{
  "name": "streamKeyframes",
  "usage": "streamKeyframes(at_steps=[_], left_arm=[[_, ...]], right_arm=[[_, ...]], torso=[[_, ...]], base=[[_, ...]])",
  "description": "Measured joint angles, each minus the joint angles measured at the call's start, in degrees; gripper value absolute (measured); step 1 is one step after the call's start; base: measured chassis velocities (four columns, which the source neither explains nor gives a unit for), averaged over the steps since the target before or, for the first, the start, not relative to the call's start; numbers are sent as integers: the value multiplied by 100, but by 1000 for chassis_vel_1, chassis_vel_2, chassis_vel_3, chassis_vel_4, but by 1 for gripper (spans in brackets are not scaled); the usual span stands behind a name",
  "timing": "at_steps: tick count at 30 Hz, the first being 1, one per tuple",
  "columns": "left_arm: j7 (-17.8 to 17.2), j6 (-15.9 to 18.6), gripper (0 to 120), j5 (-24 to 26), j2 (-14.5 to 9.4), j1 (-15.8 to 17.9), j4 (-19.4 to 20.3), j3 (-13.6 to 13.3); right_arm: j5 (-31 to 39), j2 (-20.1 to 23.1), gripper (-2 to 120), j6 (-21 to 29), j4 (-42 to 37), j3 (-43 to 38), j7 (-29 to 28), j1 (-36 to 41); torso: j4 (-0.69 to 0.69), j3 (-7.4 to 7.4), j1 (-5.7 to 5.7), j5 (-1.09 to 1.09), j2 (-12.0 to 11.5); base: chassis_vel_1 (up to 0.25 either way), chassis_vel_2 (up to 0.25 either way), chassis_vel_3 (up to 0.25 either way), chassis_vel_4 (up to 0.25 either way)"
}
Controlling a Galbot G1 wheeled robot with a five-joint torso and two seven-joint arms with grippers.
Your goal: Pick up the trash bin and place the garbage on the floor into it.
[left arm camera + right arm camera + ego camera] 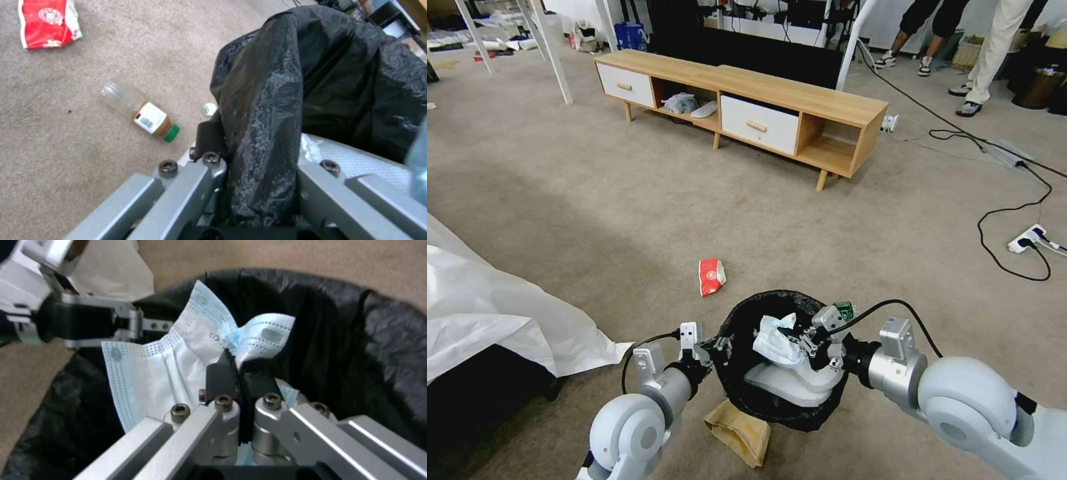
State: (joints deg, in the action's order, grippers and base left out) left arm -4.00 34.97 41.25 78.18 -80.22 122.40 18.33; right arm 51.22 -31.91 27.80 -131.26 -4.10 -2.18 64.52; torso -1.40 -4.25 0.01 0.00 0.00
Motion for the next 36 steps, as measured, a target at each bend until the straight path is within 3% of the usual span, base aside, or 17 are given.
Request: streamKeyframes(at_steps=[23, 25, 29, 32, 36], left_arm=[[-126, 6, 0, 253, -21, 5, 160, 80], [-126, 11, 0, 256, -34, -12, 165, 99], [-125, 14, 0, 257, -36, -44, 165, 106], [-114, 15, 0, 266, -24, -65, 166, 115], [-105, 15, 0, 277, -24, -73, 167, 121]], right_arm=[[-464, -466, 0, 49, 584, 540, -76, -101], [-486, -524, 10, 26, 621, 625, -154, -172], [-483, -562, 20, 17, 631, 688, -181, -254], [-482, -611, 36, 17, 669, 747, -187, -299], [-485, -631, 44, 17, 682, 766, -187, -310]], torso=[[0, 0, 0, 0, 0], [0, 0, 0, 0, 0], [0, 0, 0, -1, 0], [0, 0, 0, 0, 0], [0, 0, 0, 0, 0]], base=[[0, 0, 0, 0], [0, 0, 0, 0], [0, 0, 0, 0], [0, 0, 0, 0], [0, 0, 0, 0]])
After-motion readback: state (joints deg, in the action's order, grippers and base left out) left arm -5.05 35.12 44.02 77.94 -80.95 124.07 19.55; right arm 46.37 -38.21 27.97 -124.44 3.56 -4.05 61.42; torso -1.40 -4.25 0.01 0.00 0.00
